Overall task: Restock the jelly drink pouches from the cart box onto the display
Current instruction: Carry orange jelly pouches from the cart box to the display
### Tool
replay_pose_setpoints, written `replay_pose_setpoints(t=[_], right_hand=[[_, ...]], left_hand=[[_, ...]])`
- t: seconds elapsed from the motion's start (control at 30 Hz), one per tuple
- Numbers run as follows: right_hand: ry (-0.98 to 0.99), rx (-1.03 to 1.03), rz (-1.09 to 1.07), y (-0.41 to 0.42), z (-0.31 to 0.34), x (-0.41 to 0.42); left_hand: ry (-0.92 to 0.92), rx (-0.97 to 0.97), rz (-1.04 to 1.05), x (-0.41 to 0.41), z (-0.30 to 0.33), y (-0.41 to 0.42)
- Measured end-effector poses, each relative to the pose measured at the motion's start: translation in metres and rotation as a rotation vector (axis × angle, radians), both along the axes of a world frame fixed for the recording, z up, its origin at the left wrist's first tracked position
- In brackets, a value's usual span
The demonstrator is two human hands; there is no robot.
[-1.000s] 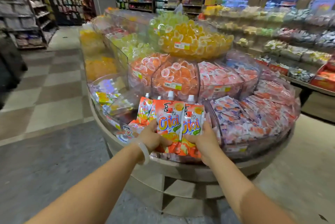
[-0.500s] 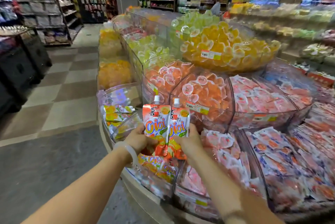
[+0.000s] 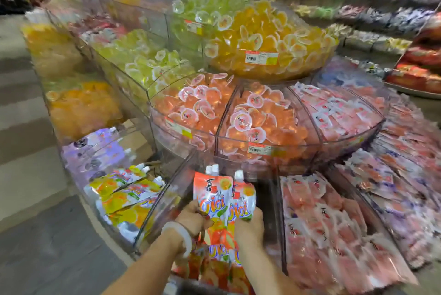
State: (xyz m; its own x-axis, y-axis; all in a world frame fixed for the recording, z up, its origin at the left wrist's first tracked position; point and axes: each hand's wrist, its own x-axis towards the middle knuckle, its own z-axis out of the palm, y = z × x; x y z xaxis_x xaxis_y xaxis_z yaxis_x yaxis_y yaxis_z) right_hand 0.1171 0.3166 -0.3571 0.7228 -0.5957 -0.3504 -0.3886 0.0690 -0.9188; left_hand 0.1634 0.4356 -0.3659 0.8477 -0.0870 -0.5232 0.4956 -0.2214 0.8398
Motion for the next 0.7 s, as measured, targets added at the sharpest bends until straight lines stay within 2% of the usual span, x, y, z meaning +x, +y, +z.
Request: replay_pose_setpoints(t=[0.17, 0.27, 0.4, 0.53, 0.7], right_hand=[[0.021, 0.046, -0.175, -0.001, -0.023, 0.006], [0.056, 0.08, -0.172, -0.007, -0.037, 0.011], [0.108, 0.076, -0.117, -0.013, -0.049, 0.023], [0.189, -0.072, -0.084, -0.012, -0.055, 0.028], [0.334, -0.266, -0.017, -0.004, -0.055, 0.027]], left_hand=[[0.053, 0.098, -0.137, 0.017, -0.017, -0.001], [0.066, 0.083, -0.24, 0.019, -0.026, -0.004], [0.069, 0.088, -0.243, 0.024, -0.034, -0.007], [0.036, 0.065, -0.2, 0.024, -0.042, -0.012], [0.014, 0.184, -0.146, 0.021, -0.042, -0.014]])
